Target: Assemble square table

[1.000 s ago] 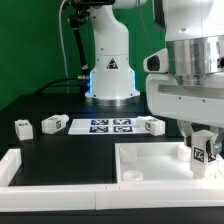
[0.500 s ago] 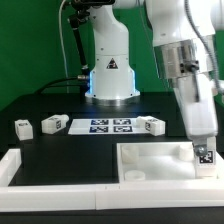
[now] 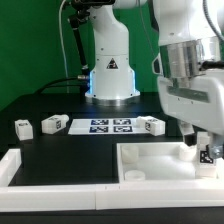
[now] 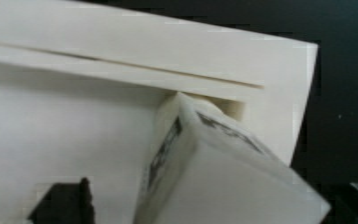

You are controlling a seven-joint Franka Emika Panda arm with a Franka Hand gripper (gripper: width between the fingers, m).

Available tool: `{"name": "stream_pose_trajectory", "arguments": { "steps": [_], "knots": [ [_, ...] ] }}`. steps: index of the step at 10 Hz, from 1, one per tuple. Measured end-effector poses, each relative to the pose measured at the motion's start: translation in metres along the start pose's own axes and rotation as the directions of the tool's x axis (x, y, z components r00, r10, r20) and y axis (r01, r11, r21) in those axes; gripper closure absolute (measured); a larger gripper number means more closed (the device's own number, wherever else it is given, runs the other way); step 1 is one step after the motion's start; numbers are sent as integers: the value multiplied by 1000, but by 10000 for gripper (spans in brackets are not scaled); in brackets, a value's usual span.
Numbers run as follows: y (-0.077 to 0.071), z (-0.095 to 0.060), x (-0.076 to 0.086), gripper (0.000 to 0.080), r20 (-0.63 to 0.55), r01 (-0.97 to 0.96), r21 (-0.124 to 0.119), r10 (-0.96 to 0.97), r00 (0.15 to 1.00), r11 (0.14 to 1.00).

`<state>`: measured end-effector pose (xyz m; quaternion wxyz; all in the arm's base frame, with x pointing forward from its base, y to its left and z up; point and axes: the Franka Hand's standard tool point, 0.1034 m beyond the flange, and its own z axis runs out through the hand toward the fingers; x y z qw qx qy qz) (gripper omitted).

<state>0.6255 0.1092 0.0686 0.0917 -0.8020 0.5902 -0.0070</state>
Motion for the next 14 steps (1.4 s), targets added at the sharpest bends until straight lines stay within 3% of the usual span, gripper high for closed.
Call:
{"name": "stream_pose_trajectory", "arguments": {
  "steps": [4, 6, 8, 10, 11, 12, 14],
  "knots": [
    [1, 1, 2, 150, -7, 216, -9, -216, 976, 976],
    [-6, 1, -11, 150, -41, 535, -26, -536, 843, 844],
    [-5, 2, -7, 150, -41, 519, -24, -520, 853, 854],
    [-5, 2, -8, 427, -41, 478, -22, -479, 877, 878],
    [-4, 2, -7, 427, -42, 415, -20, -415, 909, 910],
    [-4, 2, -7, 508, -43, 358, -18, -358, 933, 934],
    [-4, 2, -6, 508, -45, 236, -12, -237, 971, 972]
  ]
}}
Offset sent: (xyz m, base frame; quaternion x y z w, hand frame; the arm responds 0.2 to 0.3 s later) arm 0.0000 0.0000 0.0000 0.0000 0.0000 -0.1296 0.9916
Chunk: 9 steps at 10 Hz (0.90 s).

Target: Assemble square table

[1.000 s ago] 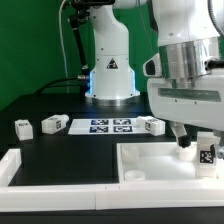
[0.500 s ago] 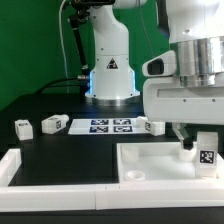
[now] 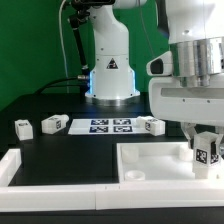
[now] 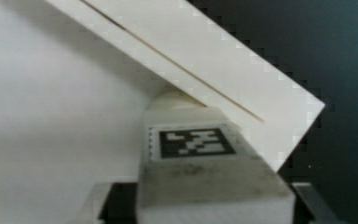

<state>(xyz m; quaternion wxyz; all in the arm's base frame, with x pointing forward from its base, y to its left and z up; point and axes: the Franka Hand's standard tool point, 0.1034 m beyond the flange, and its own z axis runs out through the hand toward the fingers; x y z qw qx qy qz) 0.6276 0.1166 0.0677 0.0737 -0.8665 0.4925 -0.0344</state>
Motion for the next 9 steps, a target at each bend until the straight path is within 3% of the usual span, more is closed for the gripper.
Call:
{"name": "stream_pose_trajectory", "arguments": {
  "steps": [1, 2, 5, 6, 7, 8, 9],
  "knots": [
    [1, -1, 3, 508, 13, -116, -8, 116, 993, 993],
    [2, -2, 4, 508, 51, -339, -32, 340, 939, 940],
    [1, 1, 6, 508, 140, -765, -63, 765, 629, 641],
    [1, 1, 6, 508, 143, -819, -68, 818, 557, 569],
    [1, 1, 3, 508, 135, -853, -88, 855, 501, 514],
    [2, 1, 1, 508, 133, -865, -102, 868, 478, 492],
    [2, 2, 2, 508, 135, -853, -97, 856, 499, 513]
  ]
}}
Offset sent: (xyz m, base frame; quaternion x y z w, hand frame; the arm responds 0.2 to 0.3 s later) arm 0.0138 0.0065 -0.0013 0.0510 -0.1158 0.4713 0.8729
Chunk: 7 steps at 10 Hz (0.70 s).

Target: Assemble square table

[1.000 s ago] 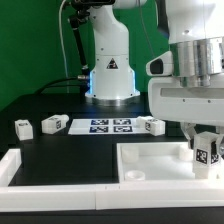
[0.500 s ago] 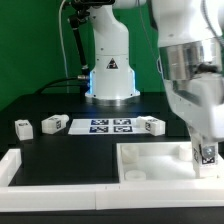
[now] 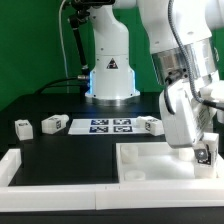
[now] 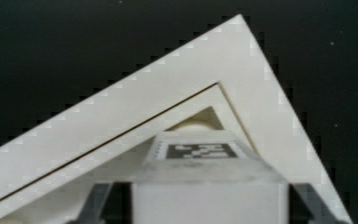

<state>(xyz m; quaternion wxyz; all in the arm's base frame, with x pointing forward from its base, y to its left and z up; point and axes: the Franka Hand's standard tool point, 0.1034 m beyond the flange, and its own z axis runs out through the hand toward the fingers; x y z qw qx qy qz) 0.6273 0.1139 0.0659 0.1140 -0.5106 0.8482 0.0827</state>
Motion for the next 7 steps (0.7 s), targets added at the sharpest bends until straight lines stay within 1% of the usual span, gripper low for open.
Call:
{"name": "stream_pose_trajectory", "arguments": {
  "steps": [1, 2, 3, 4, 5, 6, 7],
  "knots": [
    [1, 0, -1, 446, -2, 37, -1, -37, 999, 999],
    [3, 1, -3, 446, -31, 194, -7, -194, 980, 981],
    [3, 0, -7, 247, -47, 370, -16, -370, 928, 929],
    [5, 1, -11, 180, -53, 502, -25, -503, 863, 864],
    [4, 1, -10, 180, -52, 543, -28, -543, 838, 839],
    [3, 1, -8, 155, -51, 602, -32, -603, 796, 798],
    [3, 1, -8, 151, -50, 633, -34, -634, 771, 773]
  ]
}}
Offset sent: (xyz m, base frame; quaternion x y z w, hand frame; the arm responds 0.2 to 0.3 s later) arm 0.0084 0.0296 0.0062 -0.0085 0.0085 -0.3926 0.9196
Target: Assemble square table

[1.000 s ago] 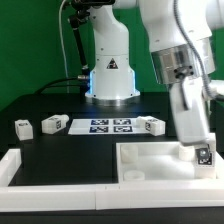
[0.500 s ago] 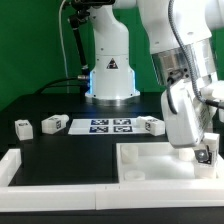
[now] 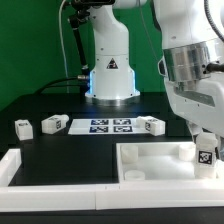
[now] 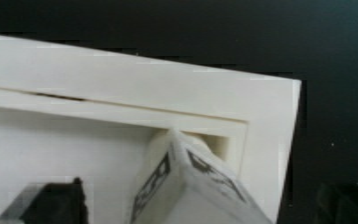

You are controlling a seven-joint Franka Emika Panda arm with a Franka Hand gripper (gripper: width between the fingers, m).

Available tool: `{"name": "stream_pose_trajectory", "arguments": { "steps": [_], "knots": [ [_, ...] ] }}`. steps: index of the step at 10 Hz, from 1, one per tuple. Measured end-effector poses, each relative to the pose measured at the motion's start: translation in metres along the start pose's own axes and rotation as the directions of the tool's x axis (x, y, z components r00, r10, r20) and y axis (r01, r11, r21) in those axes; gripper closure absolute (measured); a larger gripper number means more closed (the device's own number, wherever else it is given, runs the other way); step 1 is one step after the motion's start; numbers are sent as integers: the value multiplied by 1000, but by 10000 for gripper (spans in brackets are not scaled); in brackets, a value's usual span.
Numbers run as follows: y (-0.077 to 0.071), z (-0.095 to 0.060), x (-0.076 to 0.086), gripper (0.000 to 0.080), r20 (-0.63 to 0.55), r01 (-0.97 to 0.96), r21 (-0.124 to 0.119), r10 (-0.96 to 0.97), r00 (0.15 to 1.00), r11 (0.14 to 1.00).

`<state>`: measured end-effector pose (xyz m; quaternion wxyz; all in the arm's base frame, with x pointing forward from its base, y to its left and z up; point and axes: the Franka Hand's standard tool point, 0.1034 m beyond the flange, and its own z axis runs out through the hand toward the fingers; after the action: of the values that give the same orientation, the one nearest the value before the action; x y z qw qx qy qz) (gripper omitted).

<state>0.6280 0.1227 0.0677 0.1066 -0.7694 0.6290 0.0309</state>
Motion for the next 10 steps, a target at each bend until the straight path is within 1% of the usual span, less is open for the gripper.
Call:
{"name": "stream_pose_trajectory", "arguments": {
  "steps": [1, 2, 3, 6, 7, 8, 10],
  "knots": [
    [0, 0, 1, 151, -5, 115, -4, -115, 993, 993],
    [-1, -3, 5, 150, -28, 377, -34, -378, 926, 926],
    [-2, -3, 4, 150, -31, 514, -47, -516, 856, 856],
    [-2, -3, 5, 153, -34, 467, -46, -469, 883, 883],
    [-2, -3, 5, 311, -36, 400, -42, -401, 915, 916],
    [-2, -3, 5, 494, -39, 326, -40, -327, 944, 945],
    [0, -2, 7, 506, -43, 201, -39, -203, 978, 979]
  ]
}}
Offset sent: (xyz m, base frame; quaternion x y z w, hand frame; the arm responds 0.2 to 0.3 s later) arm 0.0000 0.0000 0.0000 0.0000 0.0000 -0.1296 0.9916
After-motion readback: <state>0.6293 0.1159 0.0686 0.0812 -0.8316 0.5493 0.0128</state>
